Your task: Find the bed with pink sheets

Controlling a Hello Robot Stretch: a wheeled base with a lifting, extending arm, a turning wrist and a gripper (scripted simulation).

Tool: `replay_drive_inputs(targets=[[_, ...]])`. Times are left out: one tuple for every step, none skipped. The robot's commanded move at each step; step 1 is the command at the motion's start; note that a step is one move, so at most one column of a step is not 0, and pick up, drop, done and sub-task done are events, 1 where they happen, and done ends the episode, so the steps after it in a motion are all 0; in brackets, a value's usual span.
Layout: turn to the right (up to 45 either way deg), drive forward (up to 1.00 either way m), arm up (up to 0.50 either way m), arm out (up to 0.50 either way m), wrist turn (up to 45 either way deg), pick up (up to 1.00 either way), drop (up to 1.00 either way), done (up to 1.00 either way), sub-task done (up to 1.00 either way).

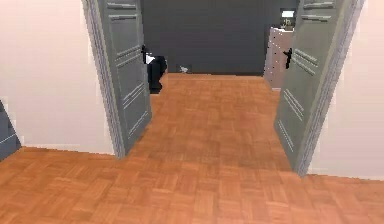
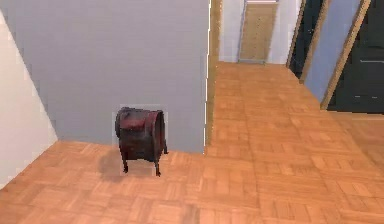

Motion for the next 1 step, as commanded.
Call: replay_drive_inputs(targets=[[0.0,1.0,0.0,0.0,0.0,0.0,0.0,0.0,0.0]])
